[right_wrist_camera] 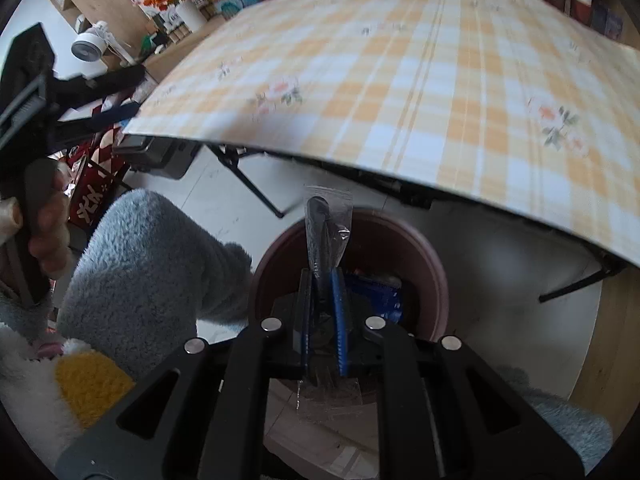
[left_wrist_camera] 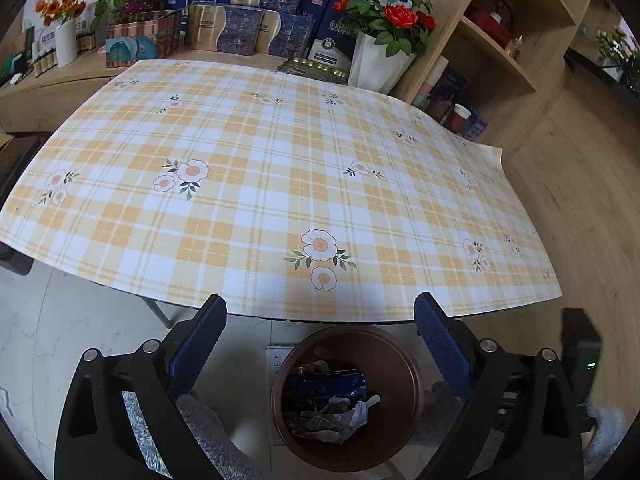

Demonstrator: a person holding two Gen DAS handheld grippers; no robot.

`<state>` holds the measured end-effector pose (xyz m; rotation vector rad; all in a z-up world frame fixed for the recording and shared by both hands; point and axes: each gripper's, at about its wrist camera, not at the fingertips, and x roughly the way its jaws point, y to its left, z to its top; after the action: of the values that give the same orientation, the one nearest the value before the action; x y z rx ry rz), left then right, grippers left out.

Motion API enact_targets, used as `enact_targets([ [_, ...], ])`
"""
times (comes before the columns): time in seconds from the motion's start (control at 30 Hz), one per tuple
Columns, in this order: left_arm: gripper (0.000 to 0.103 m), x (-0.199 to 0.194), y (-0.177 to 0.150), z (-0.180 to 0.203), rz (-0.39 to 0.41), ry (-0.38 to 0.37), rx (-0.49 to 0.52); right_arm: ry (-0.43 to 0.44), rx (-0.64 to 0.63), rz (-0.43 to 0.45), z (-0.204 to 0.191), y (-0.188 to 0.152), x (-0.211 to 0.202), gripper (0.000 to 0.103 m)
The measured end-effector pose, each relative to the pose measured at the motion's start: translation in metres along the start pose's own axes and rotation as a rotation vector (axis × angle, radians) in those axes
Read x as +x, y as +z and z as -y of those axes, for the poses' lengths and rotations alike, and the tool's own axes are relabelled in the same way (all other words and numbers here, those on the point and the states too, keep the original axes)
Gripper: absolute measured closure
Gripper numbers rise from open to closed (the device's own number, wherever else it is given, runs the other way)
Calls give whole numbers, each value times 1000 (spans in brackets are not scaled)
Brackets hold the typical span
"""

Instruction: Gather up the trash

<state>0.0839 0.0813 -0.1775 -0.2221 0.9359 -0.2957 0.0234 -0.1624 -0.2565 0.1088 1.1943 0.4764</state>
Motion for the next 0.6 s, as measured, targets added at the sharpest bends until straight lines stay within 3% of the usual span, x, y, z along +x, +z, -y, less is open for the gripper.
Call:
enact_targets([
  [0.37,11,-7,-6,-11,2,16,-14,17,42,-117,8,6,44,88],
  [0.5,11,-11,-3,-13,18,23,-3,3,50,-120,10,6,49,62],
  [0.57,11,-13,-2,-12,27,28,2,-7,44,-108,9,7,46,60],
  [0.6,11,-15,-1,-11,33,32,6,-13,43,-106,7,8,45,49],
])
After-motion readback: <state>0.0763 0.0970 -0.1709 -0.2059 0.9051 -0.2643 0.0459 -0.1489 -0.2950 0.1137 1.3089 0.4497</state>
